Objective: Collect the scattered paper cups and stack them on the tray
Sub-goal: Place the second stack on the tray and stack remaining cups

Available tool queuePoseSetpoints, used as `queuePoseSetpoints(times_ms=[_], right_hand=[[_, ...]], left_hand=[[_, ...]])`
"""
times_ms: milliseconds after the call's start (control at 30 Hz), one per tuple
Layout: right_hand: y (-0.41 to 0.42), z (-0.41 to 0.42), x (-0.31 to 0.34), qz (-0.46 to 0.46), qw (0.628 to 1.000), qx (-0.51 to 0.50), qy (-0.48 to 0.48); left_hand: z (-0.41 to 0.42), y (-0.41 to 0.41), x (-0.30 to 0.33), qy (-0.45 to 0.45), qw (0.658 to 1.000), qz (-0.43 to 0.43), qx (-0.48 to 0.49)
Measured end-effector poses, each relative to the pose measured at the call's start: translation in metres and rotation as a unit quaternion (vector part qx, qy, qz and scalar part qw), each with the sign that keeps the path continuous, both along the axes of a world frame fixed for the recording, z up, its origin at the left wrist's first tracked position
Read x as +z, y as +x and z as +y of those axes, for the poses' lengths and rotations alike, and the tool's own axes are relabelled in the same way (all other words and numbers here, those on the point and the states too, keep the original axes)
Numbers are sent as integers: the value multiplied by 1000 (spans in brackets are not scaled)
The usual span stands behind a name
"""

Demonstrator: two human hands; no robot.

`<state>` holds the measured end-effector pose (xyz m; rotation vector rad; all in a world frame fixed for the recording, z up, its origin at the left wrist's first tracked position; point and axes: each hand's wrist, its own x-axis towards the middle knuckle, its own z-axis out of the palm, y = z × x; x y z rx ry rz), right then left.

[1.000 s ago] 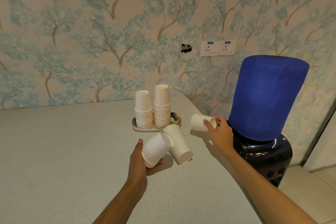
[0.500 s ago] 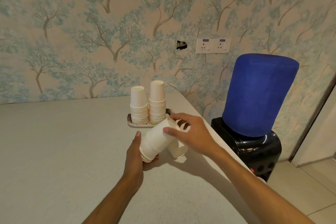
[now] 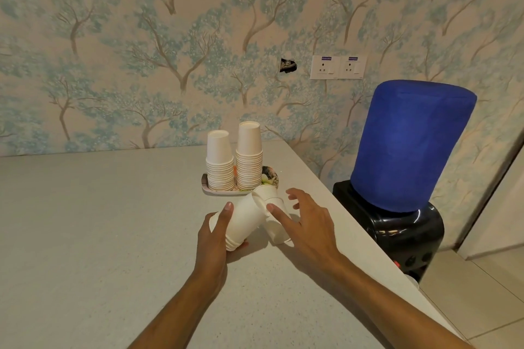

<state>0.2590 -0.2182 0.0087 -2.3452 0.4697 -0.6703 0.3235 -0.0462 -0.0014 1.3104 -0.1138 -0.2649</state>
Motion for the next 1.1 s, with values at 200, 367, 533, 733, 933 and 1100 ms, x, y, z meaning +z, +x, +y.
queuePoseSetpoints(times_ms=[200, 367, 533, 733, 933, 1100], right_hand=[[-2, 7, -6, 40, 998, 6, 42], [-1, 8, -7, 70, 998, 0, 3], [-8, -5, -7, -9, 993, 10, 120], [-24, -28, 9, -103, 986, -2, 134], [-31, -18, 41, -176, 961, 73, 203], [-20, 14, 52, -142, 965, 169, 143]], left_hand=[[1, -2, -2, -6, 997, -14, 78], [4, -1, -2, -12, 992, -31, 121], [5, 2, -3, -16, 992, -30, 122], [4, 4, -5, -6, 994, -31, 105], [0, 3, -6, 15, 997, -32, 75], [0, -2, -6, 11, 998, -46, 49]])
